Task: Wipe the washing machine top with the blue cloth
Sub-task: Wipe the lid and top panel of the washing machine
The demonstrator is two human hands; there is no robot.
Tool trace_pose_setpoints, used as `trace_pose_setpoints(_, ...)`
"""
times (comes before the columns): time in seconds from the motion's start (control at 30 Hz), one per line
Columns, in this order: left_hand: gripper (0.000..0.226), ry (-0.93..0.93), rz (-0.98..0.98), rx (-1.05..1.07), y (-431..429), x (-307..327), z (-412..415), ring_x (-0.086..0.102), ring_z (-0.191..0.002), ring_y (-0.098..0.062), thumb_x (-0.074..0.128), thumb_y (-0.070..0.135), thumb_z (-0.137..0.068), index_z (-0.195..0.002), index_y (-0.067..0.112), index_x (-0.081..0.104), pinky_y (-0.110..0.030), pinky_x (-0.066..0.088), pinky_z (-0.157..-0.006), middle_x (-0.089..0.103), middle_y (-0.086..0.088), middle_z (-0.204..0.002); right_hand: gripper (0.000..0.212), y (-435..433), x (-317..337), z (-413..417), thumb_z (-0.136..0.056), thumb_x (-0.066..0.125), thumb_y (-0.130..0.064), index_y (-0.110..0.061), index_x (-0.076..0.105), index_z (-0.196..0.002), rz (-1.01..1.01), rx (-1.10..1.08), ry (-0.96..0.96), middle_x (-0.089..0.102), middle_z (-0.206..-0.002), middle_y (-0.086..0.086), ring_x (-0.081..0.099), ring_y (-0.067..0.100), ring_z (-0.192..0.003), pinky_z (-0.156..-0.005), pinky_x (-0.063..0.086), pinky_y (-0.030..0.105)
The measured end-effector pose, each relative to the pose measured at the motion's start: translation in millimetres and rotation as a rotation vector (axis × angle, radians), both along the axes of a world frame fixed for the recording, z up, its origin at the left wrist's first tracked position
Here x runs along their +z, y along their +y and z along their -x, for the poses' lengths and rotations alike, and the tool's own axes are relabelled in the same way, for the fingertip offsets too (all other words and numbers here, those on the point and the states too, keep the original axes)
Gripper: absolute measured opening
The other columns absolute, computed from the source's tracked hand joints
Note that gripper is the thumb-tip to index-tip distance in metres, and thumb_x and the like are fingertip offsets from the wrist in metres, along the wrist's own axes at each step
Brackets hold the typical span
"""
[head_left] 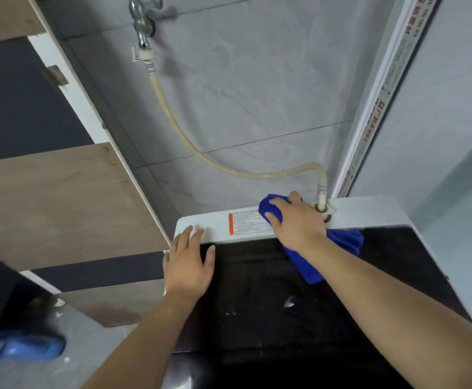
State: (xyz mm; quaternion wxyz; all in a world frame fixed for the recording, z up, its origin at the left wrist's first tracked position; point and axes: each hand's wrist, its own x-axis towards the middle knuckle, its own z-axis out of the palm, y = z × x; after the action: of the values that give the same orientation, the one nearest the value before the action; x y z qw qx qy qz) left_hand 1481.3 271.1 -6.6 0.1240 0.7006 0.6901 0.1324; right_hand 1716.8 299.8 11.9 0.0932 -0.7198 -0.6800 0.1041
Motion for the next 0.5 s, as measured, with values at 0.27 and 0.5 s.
trace_pose_setpoints(0.27,0.049,-0.047,-0.059,0.025,-3,-21,12,0.017,-0.138,-0.026,0.037,0.043,-0.092,-0.137,0.022,0.041,-0.046,0.026,-0.108,0.031,-0.003,-0.15,0.043,-16,-3,8,-0.095,0.036,-0.047,-0.033,0.041,-0.135,-0.01,0.085,0.031,0.044,-0.127,-0.001,0.052,0.022,-0.107,-0.076,0.048,0.034)
trace_pose_setpoints(0.5,0.048,-0.069,-0.041,0.029,-2,-24,14,0.018,-0.138,-0.026,0.042,0.04,-0.092,-0.138,0.024,0.04,-0.045,0.024,-0.11,0.031,-0.004,-0.15,0.043,0,-4,36,-0.095,0.033,-0.047,-0.03,0.039,-0.134,-0.003,0.067,-0.057,0.041,-0.127,0.004,0.056,0.025,-0.096,-0.071,0.049,0.035)
